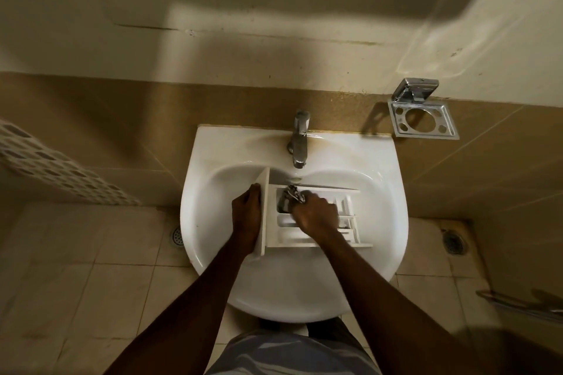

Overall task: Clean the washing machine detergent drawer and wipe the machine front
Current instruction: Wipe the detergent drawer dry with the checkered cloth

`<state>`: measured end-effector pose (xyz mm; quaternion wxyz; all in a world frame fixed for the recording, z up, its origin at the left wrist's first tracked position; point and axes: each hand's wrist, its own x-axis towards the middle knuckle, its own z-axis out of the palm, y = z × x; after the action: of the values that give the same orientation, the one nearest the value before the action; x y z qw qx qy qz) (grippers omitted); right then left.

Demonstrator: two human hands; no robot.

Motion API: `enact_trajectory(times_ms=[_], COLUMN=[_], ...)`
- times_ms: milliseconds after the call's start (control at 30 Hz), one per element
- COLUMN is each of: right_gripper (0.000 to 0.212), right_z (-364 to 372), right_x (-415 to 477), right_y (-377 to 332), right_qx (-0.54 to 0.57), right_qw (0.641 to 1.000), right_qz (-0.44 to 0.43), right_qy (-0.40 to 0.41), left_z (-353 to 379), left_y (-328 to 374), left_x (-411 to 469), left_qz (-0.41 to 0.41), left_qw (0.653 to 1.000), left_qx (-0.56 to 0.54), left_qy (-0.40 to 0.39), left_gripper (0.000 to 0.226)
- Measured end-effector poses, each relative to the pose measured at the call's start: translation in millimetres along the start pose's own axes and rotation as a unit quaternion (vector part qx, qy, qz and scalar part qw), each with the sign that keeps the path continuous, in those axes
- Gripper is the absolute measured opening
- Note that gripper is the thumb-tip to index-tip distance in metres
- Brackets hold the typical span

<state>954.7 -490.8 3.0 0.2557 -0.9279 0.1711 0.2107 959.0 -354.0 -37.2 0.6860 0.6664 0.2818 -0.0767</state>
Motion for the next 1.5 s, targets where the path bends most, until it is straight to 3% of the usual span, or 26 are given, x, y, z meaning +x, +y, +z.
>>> enact_trajectory(times_ms=[67, 133, 200, 233, 300, 367, 467, 600, 667, 733, 833, 900, 933, 1000, 1133, 1233, 1367, 1433, 1500], right_gripper=[0.048, 0.044, 0.042, 0.042, 0.034, 0.043, 0.050, 0.054, 0.057, 0.052, 0.027, 0.024, 0.028, 0.035, 0.022, 0.029, 0.028, 0.027, 0.023], right_z=[-3.8, -7.4, -2.0, 3.2, 24.8, 40.3, 43.6, 27.7, 16.8, 2.7, -13.2, -23.0, -28.4, -37.0, -46.3, -75.7, -80.9, -70.9, -77.5], right_x=[-2.3, -7.1, -16.3, -22.1, -30.9, -44.1, -46.2, -46.3, -37.8, -39.4, -40.1, -40.3, -38.3, -37.2, -51.0, -51.1, -61.0, -71.1, -75.7], right_y=[-10.9, -14.9, -21.2, -24.7, -22.7, -11.8, 23.6, 67.6, 74.5, 75.2, 45.1, 24.7, 17.4, 5.8, 6.2, 30.4, 35.0, 23.9, 20.2], right_qx=[0.200, 0.391, 0.480, 0.461, 0.313, 0.186, 0.094, 0.001, -0.023, 0.026, 0.114, 0.097, 0.064, 0.021, -0.053, -0.078, -0.116, -0.025, 0.161], right_qw=[0.978, 0.915, 0.869, 0.881, 0.945, 0.968, 0.953, 0.932, 0.936, 0.954, 0.972, 0.981, 0.987, 0.995, 0.981, 0.987, 0.985, 0.992, 0.985], right_qz=[0.051, 0.092, 0.084, 0.049, -0.070, -0.157, -0.275, -0.362, -0.350, -0.286, -0.112, -0.002, 0.014, -0.007, -0.185, -0.140, -0.087, -0.086, -0.049], right_qy=[-0.004, 0.034, 0.087, 0.091, 0.062, 0.058, 0.082, 0.004, 0.015, 0.083, 0.173, 0.168, 0.146, 0.094, 0.039, 0.033, 0.090, 0.094, 0.047], left_z=[0.0, 0.7, 0.9, 1.1, 1.2, 0.9, 2.1, -1.0, -0.3, 3.5, 1.3, -0.6, -0.1, 2.6, 0.3, -5.6, 5.6, 14.6, 18.5], left_y=[-0.2, -0.3, 0.8, -0.4, -1.0, 0.8, 3.9, 2.5, 4.5, 10.4, 14.6, 15.2, 16.4, 23.8, 47.9, 56.1, 64.3, 70.0, 72.4], left_x=[-0.5, -1.9, -1.1, -0.9, -0.6, -0.2, -1.6, -4.3, 0.2, -10.1, -14.1, -20.5, -24.0, -34.2, -56.9, -69.1, -82.0, -87.0, -88.8], left_qz=[0.003, 0.006, 0.002, 0.001, 0.003, 0.000, -0.013, -0.025, -0.031, -0.031, -0.027, -0.021, -0.014, 0.007, 0.059, 0.080, 0.081, 0.080, 0.084], left_qw=[1.000, 1.000, 1.000, 1.000, 1.000, 1.000, 1.000, 0.999, 0.999, 0.999, 0.998, 0.998, 0.999, 0.999, 0.994, 0.993, 0.993, 0.994, 0.995], left_qx=[0.004, 0.000, -0.003, -0.004, -0.013, -0.021, -0.018, -0.016, -0.020, -0.030, -0.047, -0.052, -0.052, -0.052, -0.086, -0.083, -0.083, -0.065, -0.050], left_qy=[0.000, -0.001, -0.008, -0.009, -0.001, 0.005, 0.016, 0.012, 0.010, 0.008, 0.010, -0.002, -0.005, 0.006, 0.016, 0.007, 0.001, -0.018, -0.030], left_gripper=[0.037, 0.036, 0.034, 0.033, 0.032, 0.033, 0.039, 0.041, 0.038, 0.037, 0.035, 0.036, 0.037, 0.038, 0.028, 0.027, 0.029, 0.034, 0.038])
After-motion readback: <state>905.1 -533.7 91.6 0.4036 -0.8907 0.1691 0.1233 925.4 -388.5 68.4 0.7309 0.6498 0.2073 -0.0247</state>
